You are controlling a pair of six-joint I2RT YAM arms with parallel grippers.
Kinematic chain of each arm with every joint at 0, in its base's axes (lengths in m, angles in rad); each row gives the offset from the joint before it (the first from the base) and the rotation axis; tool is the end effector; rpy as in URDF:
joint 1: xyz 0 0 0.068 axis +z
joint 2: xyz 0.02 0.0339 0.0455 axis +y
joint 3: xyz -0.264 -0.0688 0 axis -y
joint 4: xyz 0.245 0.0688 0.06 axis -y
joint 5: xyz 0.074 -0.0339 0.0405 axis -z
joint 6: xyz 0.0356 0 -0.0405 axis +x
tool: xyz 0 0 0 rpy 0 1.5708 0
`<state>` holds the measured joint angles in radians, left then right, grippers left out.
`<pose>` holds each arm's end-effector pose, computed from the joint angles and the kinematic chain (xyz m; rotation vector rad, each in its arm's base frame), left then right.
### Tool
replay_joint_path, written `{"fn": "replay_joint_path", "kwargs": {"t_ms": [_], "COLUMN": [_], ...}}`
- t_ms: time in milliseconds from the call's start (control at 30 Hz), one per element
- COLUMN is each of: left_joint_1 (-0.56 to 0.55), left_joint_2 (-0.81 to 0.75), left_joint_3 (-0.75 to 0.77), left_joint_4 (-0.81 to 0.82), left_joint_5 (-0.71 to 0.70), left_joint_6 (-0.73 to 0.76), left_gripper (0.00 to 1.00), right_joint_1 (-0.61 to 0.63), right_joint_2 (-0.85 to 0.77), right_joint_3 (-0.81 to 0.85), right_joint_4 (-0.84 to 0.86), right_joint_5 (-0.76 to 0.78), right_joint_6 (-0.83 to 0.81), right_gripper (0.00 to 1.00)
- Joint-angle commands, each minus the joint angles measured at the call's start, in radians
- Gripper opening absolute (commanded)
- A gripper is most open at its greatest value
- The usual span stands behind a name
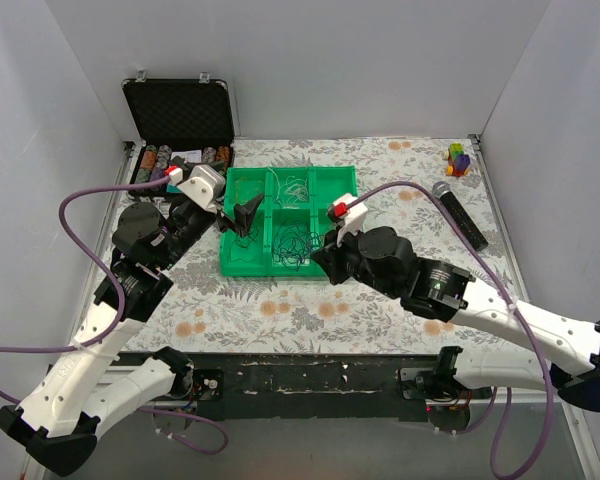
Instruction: Untangle the cables
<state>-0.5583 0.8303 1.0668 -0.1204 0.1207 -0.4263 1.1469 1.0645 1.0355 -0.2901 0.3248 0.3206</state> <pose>0.1458 -0.0961 0.4368 0.2025 1.5049 -0.8851 0.1094 0.2149 0.3635 -0.5626 1.8497 0.6957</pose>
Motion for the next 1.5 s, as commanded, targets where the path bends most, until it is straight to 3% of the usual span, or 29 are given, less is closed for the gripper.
{"fn": "replay_joint_path", "kwargs": {"t_ms": [0,367,700,933,1133,1333,1467], "left_joint_1": [0.003,0.003,0.003,0.003,0.056,0.228,0.359], "left_joint_2": [-0.003,-0.003,0.018,0.069,0.144,0.277,0.395], "left_joint_3": [0.016,0.032,0.041,0.082,0.120,0.226,0.340], "left_joint_4": [-0.010,-0.028,-0.073,-0.125,-0.175,-0.260,-0.338], "left_joint_5": [0.010,0.008,-0.015,-0.169,-0.247,-0.149,-0.066], "left_joint_6": [0.011,-0.005,-0.061,-0.176,-0.250,-0.321,-0.362], "left_gripper": [0.98,0.98,0.98,0.98,0.98,0.98,0.98], "right_joint_1": [0.002,-0.174,-0.311,-0.323,-0.331,-0.342,-0.349], "right_joint_2": [-0.028,0.201,0.489,0.656,0.666,0.579,0.476], "right_joint_3": [0.049,0.175,0.196,0.239,0.221,0.213,0.169], "right_joint_4": [0.071,0.186,0.356,0.381,0.393,0.356,0.316], "right_joint_5": [0.046,-0.119,-0.297,-0.375,-0.391,-0.383,-0.362], "right_joint_6": [-0.104,-0.209,-0.196,-0.163,-0.118,-0.126,-0.129], "right_gripper": [0.01,0.01,0.01,0.01,0.41,0.67,0.70]}}
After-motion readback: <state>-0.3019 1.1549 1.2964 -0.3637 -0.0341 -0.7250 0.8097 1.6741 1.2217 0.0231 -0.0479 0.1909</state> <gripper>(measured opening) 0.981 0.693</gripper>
